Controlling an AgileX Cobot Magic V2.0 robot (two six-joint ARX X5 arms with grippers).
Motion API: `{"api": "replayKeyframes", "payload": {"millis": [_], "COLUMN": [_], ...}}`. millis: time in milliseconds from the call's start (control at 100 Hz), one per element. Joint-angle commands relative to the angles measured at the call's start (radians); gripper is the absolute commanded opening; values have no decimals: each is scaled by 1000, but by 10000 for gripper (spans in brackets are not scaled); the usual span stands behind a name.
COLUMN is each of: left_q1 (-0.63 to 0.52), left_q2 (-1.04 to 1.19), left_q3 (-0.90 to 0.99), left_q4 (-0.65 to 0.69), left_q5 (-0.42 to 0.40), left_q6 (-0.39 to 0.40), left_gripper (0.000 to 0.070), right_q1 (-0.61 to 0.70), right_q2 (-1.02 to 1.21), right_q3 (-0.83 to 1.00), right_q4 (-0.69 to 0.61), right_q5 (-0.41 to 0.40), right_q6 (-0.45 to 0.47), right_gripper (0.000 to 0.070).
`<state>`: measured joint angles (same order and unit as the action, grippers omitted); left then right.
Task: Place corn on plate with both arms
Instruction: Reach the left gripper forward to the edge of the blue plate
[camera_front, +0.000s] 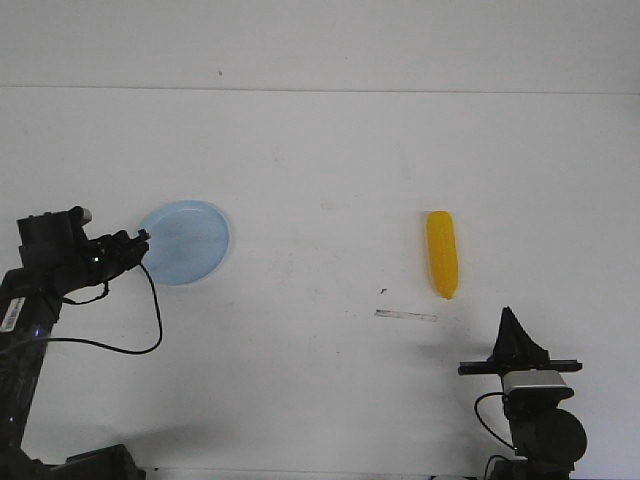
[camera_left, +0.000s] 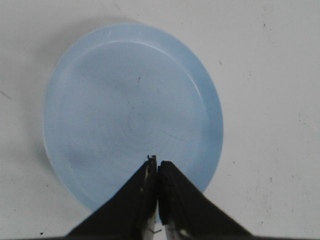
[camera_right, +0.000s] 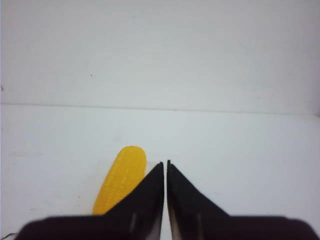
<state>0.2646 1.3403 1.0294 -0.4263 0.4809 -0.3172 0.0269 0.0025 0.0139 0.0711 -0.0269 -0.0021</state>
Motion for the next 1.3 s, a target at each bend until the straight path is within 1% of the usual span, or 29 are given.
{"api": "replayKeyframes", "payload": {"millis": [0,100,170,210,240,270,280,330,360,380,600,810,1080,1120,1180,1190,1230,1270,1290], "left_q1": [41,93,114,124,128,129,129,129,129,129,114,97,80,77,73,72,72,71,70], "left_q2": [31,74,105,127,142,156,163,182,195,203,251,275,309,310,310,310,310,310,310], "left_q3": [13,13,13,13,13,13,13,13,13,13,13,13,13,13,13,13,13,13,13], "left_q4": [-6,-10,-8,-5,-5,-5,-5,-5,1,3,17,60,60,61,61,61,60,61,61], "left_q5": [16,13,13,13,13,13,13,13,13,13,12,6,6,6,6,6,6,6,6], "left_q6": [-16,-16,-16,-16,-16,-16,-16,-16,-16,-16,-16,-15,-16,-17,-17,-17,-16,-16,-16], "left_gripper": [2,6,25,71,121,183,219,305,338,342,338,324,316,290,189,162,102,70,67], "right_q1": [1,1,1,1,1,1,1,1,1,1,1,1,1,1,1,1,1,1,1], "right_q2": [-1,-1,-1,-1,-1,-1,-1,-1,-1,-1,-1,-1,-1,-1,-1,-1,-1,-1,-1], "right_q3": [-1,-1,-1,-1,-1,-1,-1,-1,-1,-1,-1,-1,-1,-1,-1,-1,-1,-1,-1], "right_q4": [10,10,10,10,10,10,10,10,10,10,10,10,10,10,10,10,10,10,10], "right_q5": [0,0,0,0,0,0,0,0,0,0,0,0,0,0,0,0,0,0,0], "right_q6": [5,5,5,5,5,5,5,5,5,5,5,5,5,5,5,5,5,5,5], "right_gripper": [12,12,12,12,12,12,12,12,12,12,12,12,12,12,12,12,12,12,12]}}
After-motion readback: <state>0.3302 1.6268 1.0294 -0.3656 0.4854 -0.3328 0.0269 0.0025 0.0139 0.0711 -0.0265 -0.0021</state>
